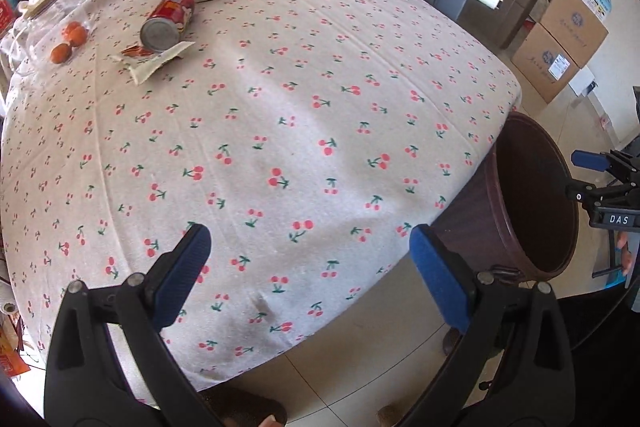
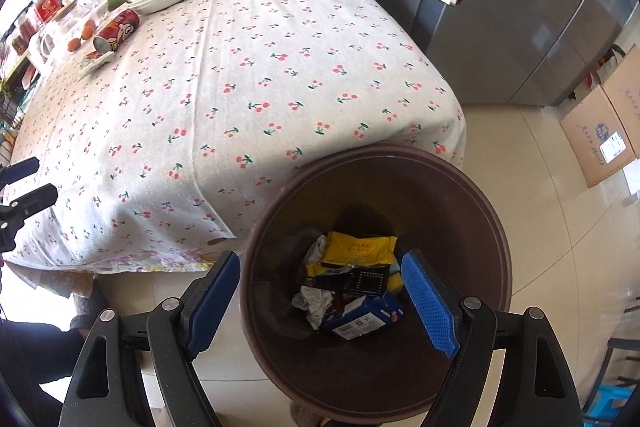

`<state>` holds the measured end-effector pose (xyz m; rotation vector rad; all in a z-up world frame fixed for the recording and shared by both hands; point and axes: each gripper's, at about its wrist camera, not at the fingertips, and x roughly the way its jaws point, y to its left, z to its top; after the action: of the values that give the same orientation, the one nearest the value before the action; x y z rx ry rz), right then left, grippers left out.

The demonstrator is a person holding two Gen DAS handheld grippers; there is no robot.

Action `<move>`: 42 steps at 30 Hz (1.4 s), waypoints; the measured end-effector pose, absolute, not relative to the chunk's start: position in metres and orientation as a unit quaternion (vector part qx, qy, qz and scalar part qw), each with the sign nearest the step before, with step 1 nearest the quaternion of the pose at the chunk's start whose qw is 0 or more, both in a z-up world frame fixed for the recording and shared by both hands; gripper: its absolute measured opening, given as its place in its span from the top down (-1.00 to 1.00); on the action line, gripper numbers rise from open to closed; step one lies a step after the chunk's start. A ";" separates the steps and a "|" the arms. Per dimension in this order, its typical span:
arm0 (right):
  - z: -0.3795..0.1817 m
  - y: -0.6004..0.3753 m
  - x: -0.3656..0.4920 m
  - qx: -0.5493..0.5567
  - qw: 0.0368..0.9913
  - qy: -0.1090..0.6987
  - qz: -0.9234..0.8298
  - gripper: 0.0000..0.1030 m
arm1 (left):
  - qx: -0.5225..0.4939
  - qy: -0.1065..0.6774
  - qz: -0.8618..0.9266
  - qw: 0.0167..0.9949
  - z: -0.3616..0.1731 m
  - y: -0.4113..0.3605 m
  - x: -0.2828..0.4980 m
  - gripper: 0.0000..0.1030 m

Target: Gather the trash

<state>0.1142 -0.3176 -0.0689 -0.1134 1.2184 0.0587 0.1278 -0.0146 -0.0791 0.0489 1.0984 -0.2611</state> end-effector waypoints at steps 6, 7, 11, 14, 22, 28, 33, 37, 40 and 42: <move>-0.066 -0.280 0.139 -0.073 0.813 0.574 0.056 -0.64 | -0.015 0.525 -0.066 0.849 -0.074 0.034 0.147 -0.93; -0.064 -0.275 0.145 -0.073 0.812 0.576 0.062 -0.64 | -0.022 0.524 -0.058 0.850 -0.072 0.043 0.152 -0.93; -0.052 -0.255 0.173 -0.061 0.817 0.568 0.077 -0.65 | -0.045 0.521 -0.024 0.852 -0.064 0.071 0.181 -0.93; -0.046 -0.241 0.199 -0.045 0.821 0.563 0.089 -0.67 | -0.072 0.523 -0.005 0.849 -0.064 0.087 0.208 -0.93; -0.059 -0.226 0.251 -0.035 0.823 0.561 0.082 -0.67 | -0.131 0.518 0.049 0.844 -0.082 0.096 0.285 -0.93; -0.070 -0.228 0.271 -0.015 0.820 0.568 0.070 -0.67 | -0.122 0.514 0.070 0.846 -0.102 0.074 0.327 -0.93; -0.075 -0.228 0.273 -0.022 0.818 0.571 0.064 -0.67 | -0.088 0.511 0.108 0.848 -0.117 0.074 0.341 -0.89; -0.077 -0.225 0.273 -0.035 0.818 0.572 0.061 -0.67 | -0.095 0.509 0.104 0.849 -0.119 0.087 0.336 -0.35; -0.075 -0.220 0.271 -0.040 0.819 0.569 0.061 -0.67 | -0.081 0.517 0.082 0.848 -0.117 0.093 0.330 -0.28; -0.072 -0.216 0.269 -0.040 0.821 0.566 0.064 -0.67 | -0.074 0.521 0.070 0.847 -0.116 0.099 0.322 -0.26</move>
<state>0.2692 -0.2160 -0.0724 -0.0854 1.2047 0.1368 0.3221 0.0986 -0.1156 -0.1551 1.0994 0.1471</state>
